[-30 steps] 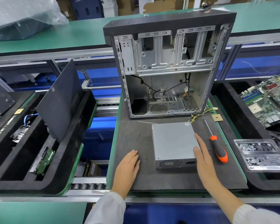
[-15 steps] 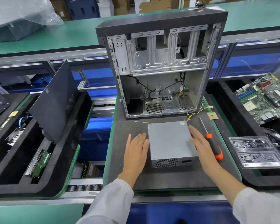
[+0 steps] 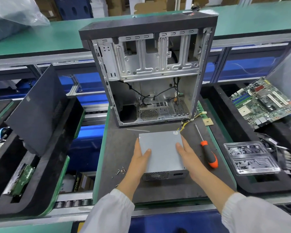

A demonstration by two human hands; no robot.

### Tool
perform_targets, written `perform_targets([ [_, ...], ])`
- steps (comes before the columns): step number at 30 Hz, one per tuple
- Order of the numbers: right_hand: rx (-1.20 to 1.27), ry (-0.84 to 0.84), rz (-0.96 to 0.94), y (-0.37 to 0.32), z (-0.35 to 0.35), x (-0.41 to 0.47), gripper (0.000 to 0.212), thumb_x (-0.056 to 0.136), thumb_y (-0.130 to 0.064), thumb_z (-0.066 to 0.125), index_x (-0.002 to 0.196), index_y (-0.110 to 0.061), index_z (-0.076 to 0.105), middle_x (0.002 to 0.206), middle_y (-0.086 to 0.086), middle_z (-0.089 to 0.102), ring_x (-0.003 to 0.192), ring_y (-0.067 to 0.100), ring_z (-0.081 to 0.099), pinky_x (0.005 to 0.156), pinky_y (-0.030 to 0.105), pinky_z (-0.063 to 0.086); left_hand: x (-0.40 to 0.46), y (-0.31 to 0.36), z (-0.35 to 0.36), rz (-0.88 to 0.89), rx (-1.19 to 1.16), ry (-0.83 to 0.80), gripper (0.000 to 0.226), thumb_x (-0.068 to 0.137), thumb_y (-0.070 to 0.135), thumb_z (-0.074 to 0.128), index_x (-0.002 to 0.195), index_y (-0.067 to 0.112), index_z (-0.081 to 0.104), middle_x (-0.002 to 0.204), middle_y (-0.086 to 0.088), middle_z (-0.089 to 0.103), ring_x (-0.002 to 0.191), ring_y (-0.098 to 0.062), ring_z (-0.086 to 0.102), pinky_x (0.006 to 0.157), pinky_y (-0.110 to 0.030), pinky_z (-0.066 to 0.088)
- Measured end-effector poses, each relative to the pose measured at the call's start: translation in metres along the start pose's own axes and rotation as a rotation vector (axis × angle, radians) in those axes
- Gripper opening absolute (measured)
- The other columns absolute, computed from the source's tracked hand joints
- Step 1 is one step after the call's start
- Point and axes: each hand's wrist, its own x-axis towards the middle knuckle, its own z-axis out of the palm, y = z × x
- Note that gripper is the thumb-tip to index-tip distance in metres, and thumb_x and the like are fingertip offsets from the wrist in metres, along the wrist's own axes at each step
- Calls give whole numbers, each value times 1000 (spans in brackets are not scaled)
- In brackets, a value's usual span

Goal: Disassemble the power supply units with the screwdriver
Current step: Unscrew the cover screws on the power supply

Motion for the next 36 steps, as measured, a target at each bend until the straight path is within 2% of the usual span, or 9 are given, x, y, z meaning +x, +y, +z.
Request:
perform_targets([
  [4,-20,-27,7,-2,14,-3,46,104,-19,37,149,-24,27,144,-7,45,129,9,44,110,31,35,-3,-3,-11,-5,19,44,58,101,9,46,152,25,22,142,4,48,124,-13,49,104,-28,38],
  [8,-31,-29,33,-7,23,-6,47,104,-19,35,149,-27,26,143,-7,45,129,11,45,110,33,35,-5,-1,-20,-28,38,40,59,101,11,45,152,27,21,143,6,47,127,-15,48,112,-36,35],
  [17,-43,-17,92,-15,23,-12,46,105,-21,32,149,-32,24,141,-10,46,124,10,47,104,28,39,-8,7,-19,-72,108,38,61,101,14,44,152,31,16,144,4,45,127,-19,47,111,-41,36],
  [23,-63,-17,67,-18,25,-17,48,104,-16,32,148,-33,24,141,-11,44,127,10,45,110,33,35,-11,9,-18,-47,134,56,56,100,14,43,150,32,23,139,7,49,122,-16,49,104,-33,39],
  [29,-92,-8,59,-22,25,-19,48,104,-16,32,149,-31,23,143,-9,42,130,12,42,112,37,33,-14,12,-16,-39,164,72,54,100,15,41,149,30,24,139,6,49,122,-18,49,103,-33,38],
  [33,-99,-25,54,-24,24,-17,47,104,-16,33,147,-32,24,139,-10,44,126,11,45,109,35,36,-14,14,-18,-31,167,79,52,100,15,41,147,30,25,135,7,50,117,-16,49,92,-27,36],
  [36,-83,-31,55,-22,22,-14,47,104,-15,34,147,-31,27,139,-10,46,123,9,47,106,29,37,-17,18,-14,-2,167,84,51,99,12,42,146,28,27,135,7,50,118,-14,49,95,-26,37],
])
